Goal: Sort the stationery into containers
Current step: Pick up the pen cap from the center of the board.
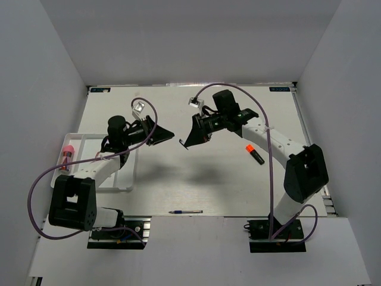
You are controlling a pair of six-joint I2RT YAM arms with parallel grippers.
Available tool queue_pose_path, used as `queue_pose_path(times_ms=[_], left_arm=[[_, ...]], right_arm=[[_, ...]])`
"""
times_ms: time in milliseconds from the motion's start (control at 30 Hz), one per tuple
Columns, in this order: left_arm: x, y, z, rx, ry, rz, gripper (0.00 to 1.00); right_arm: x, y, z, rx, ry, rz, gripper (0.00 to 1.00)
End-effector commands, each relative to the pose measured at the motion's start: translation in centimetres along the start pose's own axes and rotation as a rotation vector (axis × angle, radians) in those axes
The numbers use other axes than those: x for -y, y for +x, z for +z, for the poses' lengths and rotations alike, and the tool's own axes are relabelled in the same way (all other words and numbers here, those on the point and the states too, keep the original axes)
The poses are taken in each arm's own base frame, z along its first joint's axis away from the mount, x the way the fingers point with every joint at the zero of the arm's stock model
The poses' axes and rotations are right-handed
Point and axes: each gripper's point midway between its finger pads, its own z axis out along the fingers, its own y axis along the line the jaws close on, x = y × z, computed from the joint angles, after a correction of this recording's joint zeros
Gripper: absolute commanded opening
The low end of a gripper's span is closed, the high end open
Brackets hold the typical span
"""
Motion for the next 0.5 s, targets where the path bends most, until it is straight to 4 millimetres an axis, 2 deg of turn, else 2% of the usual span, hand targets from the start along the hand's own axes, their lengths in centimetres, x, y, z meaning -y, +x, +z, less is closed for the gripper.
queue_pose_path(times_ms=[0,233,467], left_arm=[[0.4,-0.2,-0.1,0.024,-0.006,0.015,0.49],[1.1,0.8,0.4,-0.011,0.02,0.024,0.47],[1.2,2.0,0.5,-0.042,0.025,0.017,0.46]], right_arm=[[0.1,-1.0,0.8,0.003,0.03,-0.029,0.0],[0.4,-0.9,2.0,-0.021,0.074,-0.052,0.0],[0.5,-1.5,2.4,-0.024,0.074,-0.06,0.0]])
